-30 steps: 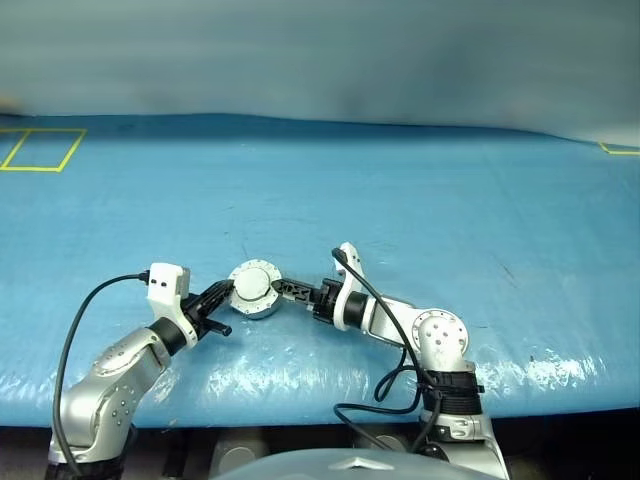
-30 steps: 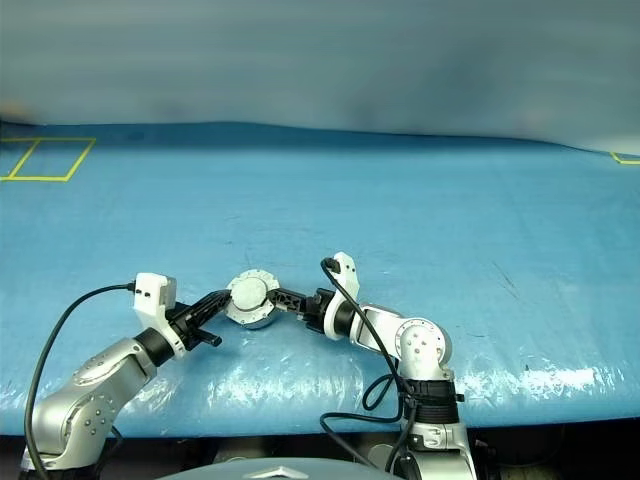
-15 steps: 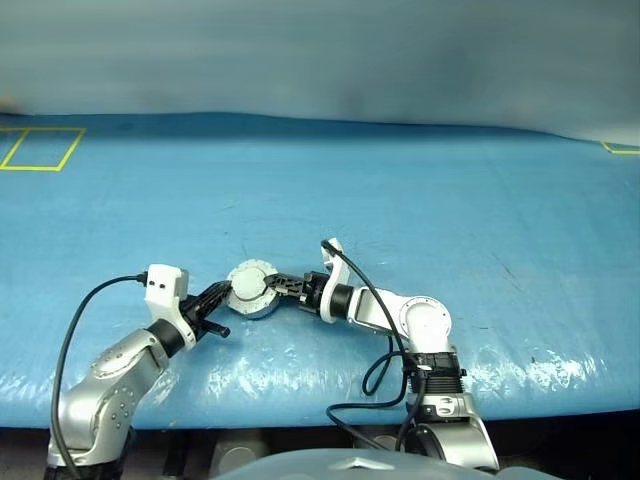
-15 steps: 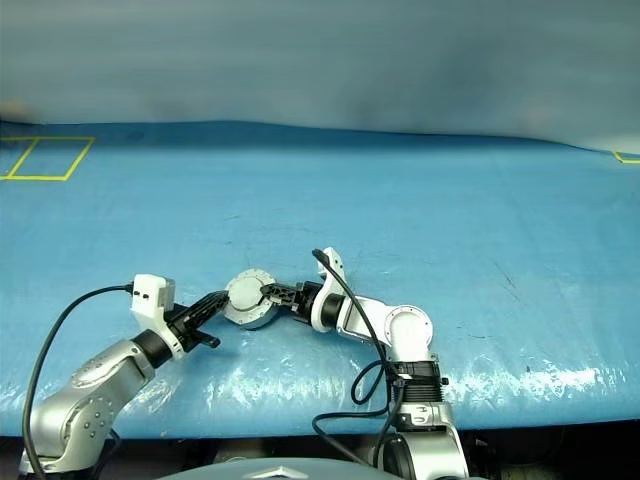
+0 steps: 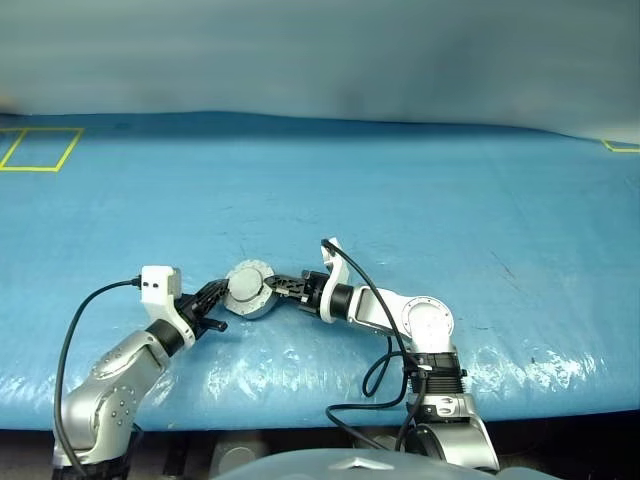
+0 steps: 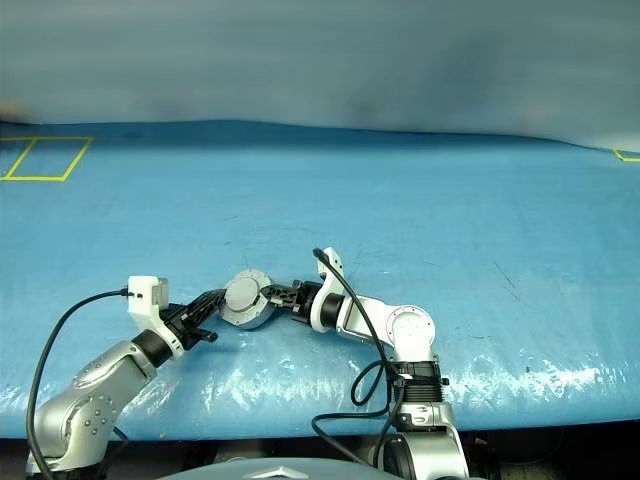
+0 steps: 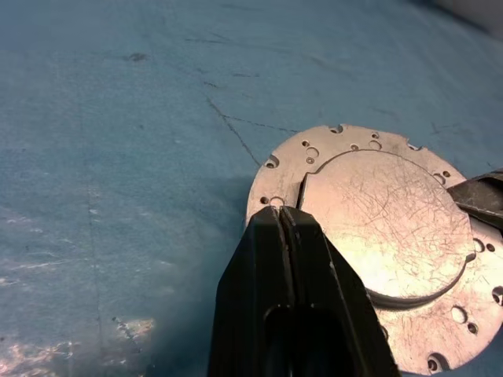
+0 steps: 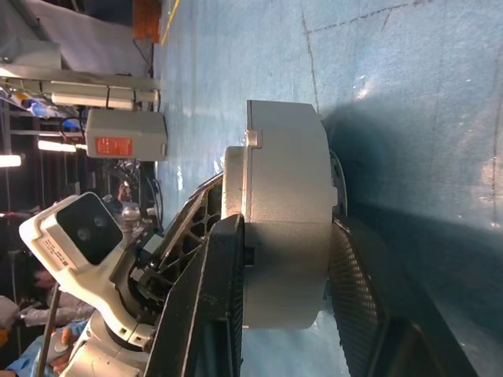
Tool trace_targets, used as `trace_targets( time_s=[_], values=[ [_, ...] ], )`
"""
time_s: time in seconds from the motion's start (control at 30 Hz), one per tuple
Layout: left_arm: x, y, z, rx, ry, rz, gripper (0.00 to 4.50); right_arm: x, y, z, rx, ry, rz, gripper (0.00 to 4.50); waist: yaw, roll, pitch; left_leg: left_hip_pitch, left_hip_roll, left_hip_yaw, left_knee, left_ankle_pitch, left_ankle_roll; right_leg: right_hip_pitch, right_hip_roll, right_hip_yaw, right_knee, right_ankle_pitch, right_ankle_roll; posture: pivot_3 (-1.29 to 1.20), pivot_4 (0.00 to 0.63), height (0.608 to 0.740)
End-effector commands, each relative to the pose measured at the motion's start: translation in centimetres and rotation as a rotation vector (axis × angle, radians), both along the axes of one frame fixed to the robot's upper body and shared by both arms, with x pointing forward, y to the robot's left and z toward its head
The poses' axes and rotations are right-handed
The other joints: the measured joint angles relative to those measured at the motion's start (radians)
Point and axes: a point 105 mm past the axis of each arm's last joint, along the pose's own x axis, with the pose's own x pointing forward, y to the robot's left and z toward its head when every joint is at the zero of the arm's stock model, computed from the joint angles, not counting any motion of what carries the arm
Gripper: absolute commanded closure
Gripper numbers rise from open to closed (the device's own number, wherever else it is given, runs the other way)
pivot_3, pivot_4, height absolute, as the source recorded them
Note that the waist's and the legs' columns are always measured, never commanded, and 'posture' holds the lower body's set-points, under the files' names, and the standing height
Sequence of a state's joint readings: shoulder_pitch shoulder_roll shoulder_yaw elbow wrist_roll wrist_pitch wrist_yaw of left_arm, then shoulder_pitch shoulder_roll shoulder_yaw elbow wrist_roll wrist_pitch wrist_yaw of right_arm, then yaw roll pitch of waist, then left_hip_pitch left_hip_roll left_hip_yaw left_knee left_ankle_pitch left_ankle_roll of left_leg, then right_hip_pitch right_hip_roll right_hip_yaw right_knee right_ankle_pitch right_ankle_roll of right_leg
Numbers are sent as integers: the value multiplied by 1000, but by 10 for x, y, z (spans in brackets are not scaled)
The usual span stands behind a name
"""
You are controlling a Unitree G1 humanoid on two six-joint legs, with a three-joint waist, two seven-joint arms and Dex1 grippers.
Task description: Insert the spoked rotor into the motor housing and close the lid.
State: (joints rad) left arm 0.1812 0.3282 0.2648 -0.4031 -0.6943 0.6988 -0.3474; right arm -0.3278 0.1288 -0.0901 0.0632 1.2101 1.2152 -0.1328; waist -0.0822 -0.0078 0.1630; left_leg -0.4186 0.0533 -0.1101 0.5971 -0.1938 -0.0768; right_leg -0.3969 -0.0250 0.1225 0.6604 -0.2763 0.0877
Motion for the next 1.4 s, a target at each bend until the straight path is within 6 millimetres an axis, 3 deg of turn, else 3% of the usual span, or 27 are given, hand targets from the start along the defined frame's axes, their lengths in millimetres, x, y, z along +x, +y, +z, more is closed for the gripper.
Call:
trace_targets(
  time_s=[0.03,0.33,0.47,0.73,1.1,1.4],
  values=[
    [5,2,20,-41,-67,31,2975,-18,23,9,158,56,-13,3356,0,0,0,-1,0,0,0,0,0,-1,0,0,0,1,1,0,150,740],
    [3,10,39,-323,-135,190,33,5,-4,44,290,1,-193,3356,1,0,1,-8,0,-3,0,0,0,-5,1,-1,0,3,4,0,150,740],
    [2,4,42,-491,-153,213,0,16,-14,53,307,-20,-259,3356,-2,0,1,-11,0,-3,0,0,0,-8,1,-1,0,5,1,0,150,740],
    [9,-34,51,-1028,-172,229,0,31,-22,84,391,-83,-339,3356,-1,-1,2,-13,-1,-5,3,1,0,-9,2,-1,2,6,1,0,150,740],
    [24,-56,51,-1173,-157,179,0,19,-12,107,454,-115,-279,3356,0,-1,2,-13,-1,-5,6,1,0,-7,2,-1,2,6,1,0,150,740],
    [27,-76,64,-1300,-134,42,0,-2,2,102,438,-84,-190,3356,1,-1,2,-14,-1,-5,9,1,0,-6,2,-1,3,7,2,0,150,740]
  ],
)
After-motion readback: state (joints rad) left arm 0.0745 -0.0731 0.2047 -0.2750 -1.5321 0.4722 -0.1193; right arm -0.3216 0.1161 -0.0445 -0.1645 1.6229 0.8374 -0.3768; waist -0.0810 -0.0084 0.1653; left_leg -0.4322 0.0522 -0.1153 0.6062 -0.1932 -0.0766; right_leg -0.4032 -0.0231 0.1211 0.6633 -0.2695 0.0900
